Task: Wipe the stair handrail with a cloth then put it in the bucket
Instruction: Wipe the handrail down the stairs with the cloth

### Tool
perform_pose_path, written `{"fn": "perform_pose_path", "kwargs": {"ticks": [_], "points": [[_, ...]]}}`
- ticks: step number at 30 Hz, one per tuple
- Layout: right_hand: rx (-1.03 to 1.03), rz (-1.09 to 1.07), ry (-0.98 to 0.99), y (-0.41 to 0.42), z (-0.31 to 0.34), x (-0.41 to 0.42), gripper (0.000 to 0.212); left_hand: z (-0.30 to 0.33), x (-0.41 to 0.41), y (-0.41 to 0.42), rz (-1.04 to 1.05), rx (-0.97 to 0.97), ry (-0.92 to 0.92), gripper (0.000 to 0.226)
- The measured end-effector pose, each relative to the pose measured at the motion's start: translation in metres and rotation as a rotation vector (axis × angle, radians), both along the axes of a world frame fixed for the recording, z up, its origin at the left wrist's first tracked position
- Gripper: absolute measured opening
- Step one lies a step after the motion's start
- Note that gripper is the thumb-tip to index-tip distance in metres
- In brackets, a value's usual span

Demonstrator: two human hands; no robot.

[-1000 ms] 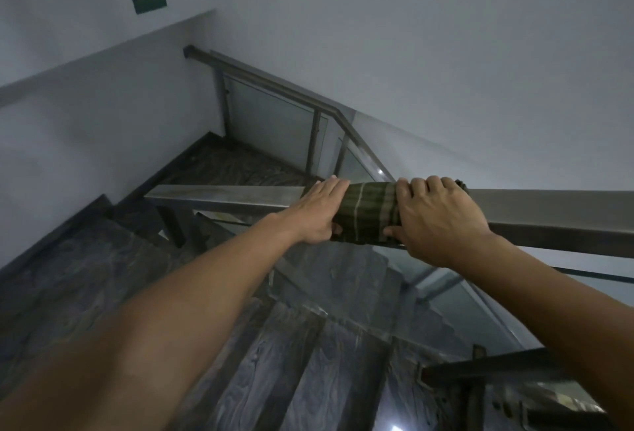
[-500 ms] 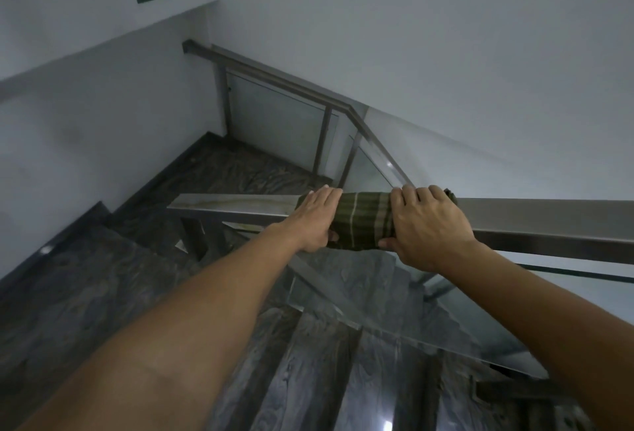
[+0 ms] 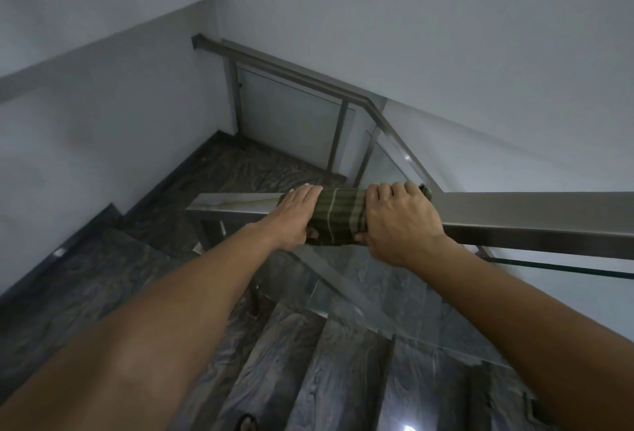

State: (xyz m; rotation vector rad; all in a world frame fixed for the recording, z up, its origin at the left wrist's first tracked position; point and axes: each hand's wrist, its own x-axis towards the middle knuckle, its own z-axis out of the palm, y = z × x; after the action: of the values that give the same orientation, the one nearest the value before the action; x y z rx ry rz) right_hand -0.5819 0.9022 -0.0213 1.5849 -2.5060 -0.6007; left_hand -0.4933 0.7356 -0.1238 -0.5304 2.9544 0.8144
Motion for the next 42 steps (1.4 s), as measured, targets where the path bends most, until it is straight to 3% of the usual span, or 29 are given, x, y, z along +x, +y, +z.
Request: {"fn": "perform_pose_path", "kwargs": {"ticks": [19, 27, 42], "points": [[0.023, -0.013, -0.015, -0.131, -0.094, 0.053, 0.069, -0.091, 0.058, -0.124, 0.053, 0.022, -0.038, 0.086], [0.045, 0.046, 0.014, -0.155, -0.115, 0.059, 0.084, -0.11, 0.07, -0.15, 0.052, 0.015, -0.01, 0.086], [0.113, 0.161, -0.048, -0.188, -0.142, 0.067, 0.073, -0.151, 0.089, -0.188, 0.035, -0.042, 0.079, 0.091]]}}
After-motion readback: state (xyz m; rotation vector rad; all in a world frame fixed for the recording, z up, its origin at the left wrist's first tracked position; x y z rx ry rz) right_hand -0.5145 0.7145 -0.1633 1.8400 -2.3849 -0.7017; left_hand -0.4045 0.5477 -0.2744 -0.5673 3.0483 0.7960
